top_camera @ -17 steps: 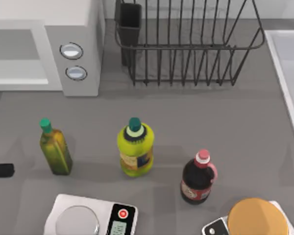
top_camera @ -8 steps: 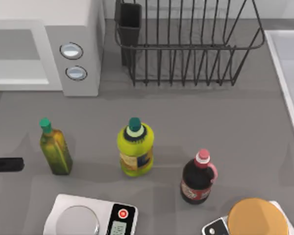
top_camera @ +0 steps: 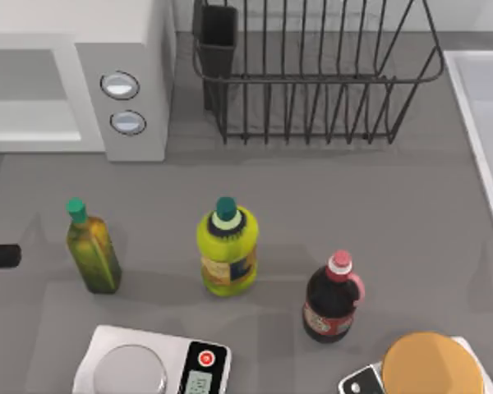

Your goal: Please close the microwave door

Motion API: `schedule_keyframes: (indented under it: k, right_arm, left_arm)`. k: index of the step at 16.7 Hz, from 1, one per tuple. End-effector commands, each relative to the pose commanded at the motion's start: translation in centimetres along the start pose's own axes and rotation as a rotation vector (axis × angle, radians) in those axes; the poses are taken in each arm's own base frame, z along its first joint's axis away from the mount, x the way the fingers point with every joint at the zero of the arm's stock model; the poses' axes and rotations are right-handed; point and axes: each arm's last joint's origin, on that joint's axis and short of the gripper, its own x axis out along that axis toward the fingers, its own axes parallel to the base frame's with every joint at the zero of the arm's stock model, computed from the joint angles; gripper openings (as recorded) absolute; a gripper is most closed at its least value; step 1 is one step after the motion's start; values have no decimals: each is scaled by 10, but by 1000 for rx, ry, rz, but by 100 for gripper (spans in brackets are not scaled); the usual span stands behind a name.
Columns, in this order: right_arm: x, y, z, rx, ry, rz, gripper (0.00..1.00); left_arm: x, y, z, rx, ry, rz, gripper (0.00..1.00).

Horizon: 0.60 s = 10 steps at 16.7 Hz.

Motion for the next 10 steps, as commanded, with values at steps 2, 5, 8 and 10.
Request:
schedule_keyframes:
  k: [2,5,8,10]
  right_arm:
    - [0,0,0,0,0,0,100]
    - [0,0,0,0,0,0,100]
    - [0,0,0,0,0,0,100]
    - [0,0,0,0,0,0,100]
  left_arm:
    - [3,3,4,0,0,0,0]
    - [2,3,3,1,0,0,0]
    - [7,7,8,34,33,11,0]
    - [16,17,18,100,100,35,0]
